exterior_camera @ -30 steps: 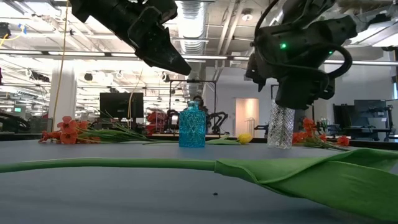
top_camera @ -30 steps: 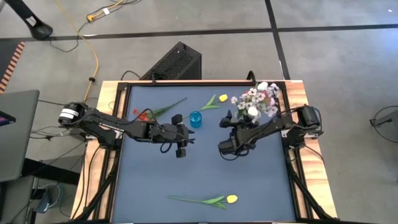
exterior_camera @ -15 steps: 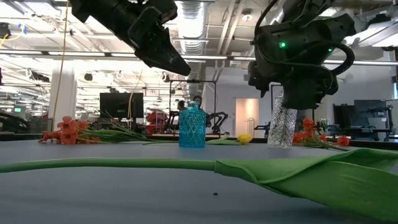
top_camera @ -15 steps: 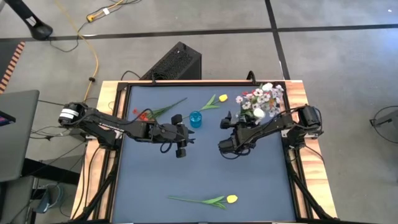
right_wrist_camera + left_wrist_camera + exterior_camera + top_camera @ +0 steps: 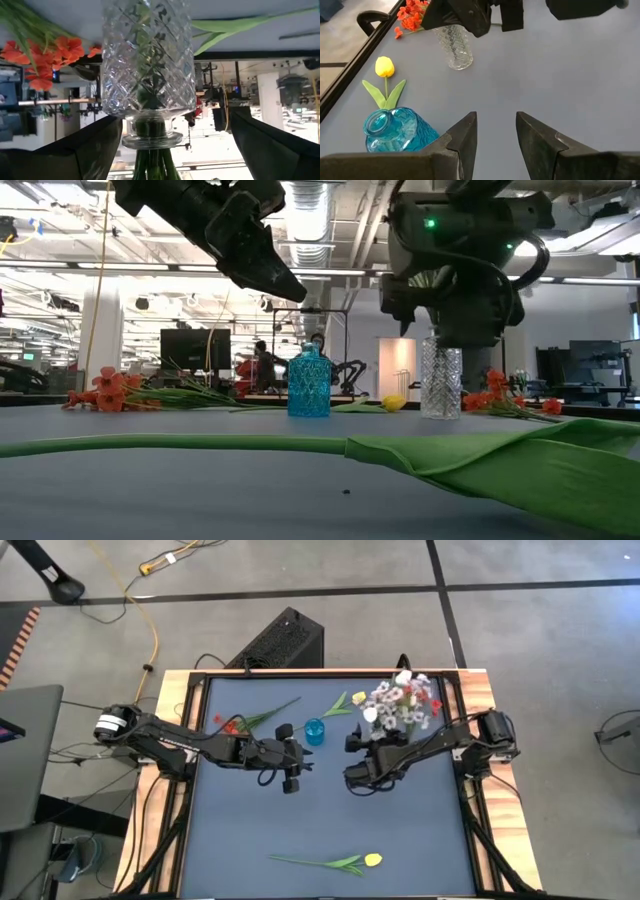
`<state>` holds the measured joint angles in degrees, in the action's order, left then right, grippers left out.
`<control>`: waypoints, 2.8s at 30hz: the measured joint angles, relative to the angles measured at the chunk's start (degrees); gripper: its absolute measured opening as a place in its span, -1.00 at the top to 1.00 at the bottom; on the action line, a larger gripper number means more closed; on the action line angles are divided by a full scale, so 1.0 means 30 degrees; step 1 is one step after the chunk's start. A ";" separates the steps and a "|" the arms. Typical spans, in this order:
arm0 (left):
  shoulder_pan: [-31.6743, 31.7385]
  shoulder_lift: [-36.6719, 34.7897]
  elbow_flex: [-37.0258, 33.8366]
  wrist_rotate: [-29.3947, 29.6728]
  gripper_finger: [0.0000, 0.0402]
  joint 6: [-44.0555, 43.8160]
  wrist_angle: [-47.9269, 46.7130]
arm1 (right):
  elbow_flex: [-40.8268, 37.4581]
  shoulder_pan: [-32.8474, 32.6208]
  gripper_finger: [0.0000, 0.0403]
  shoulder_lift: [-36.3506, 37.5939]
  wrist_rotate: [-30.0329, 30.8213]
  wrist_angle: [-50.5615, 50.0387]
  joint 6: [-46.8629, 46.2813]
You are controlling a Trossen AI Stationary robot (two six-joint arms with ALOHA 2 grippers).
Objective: Sort flowers into vase by color
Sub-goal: Put the white tulip into the transparent vase, then put the right orange flowers into the blue vase
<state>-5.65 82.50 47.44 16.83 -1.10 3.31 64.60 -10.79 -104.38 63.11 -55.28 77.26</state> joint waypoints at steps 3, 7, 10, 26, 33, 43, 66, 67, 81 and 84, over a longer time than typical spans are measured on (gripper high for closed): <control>0.0000 -0.0001 0.0007 -0.0020 0.38 0.0000 -0.0006 | 0.0183 0.0002 -0.96 0.0015 -0.0348 -0.0435 -0.0146; 0.0000 0.0004 0.0007 -0.0027 0.38 0.0000 -0.0067 | 0.0175 -0.0049 -0.96 0.0007 -0.0550 -0.1306 -0.0472; 0.0000 -0.0002 0.0007 -0.0034 0.38 -0.0022 -0.0116 | 0.0168 -0.0201 -0.96 0.0007 -0.0653 -0.1435 -0.0293; 0.0000 -0.0002 0.0007 -0.0093 0.38 -0.0073 0.0229 | 0.0269 -0.0355 -0.89 0.0065 -0.2201 -0.1810 0.0297; 0.0000 -0.0002 0.0007 -0.0087 0.38 -0.0036 0.0219 | 0.1289 -0.0290 -0.89 0.0065 -0.3838 -0.2286 0.0597; -0.0108 -0.0002 0.0007 -0.0047 0.38 -0.0105 -0.0068 | 0.2515 -0.0034 -0.88 0.0033 -1.0605 0.2326 0.0135; -0.0211 -0.0002 0.0007 0.0009 0.38 0.0345 -0.0069 | 0.2426 -0.2879 -0.89 0.2537 -2.1799 -0.1112 -2.1811; -0.0211 -0.0002 0.0007 0.0009 0.38 0.0393 -0.0073 | 0.2426 -0.3089 -0.89 0.3014 -2.2402 -0.1359 -2.3404; -0.0240 -0.0657 0.0007 -0.0428 0.38 -0.0412 -0.2318 | -0.3241 -0.6975 -0.89 1.1477 -1.9960 -0.3802 -4.0288; -0.0240 -0.1332 0.0007 -0.0056 0.38 -0.0535 -0.3633 | -0.5907 -0.7160 -0.89 1.3661 -1.8996 -0.3414 -4.2934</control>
<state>-6.37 78.51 47.46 16.67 -2.71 -7.59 46.88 -32.27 -63.39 6.12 -65.52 -51.54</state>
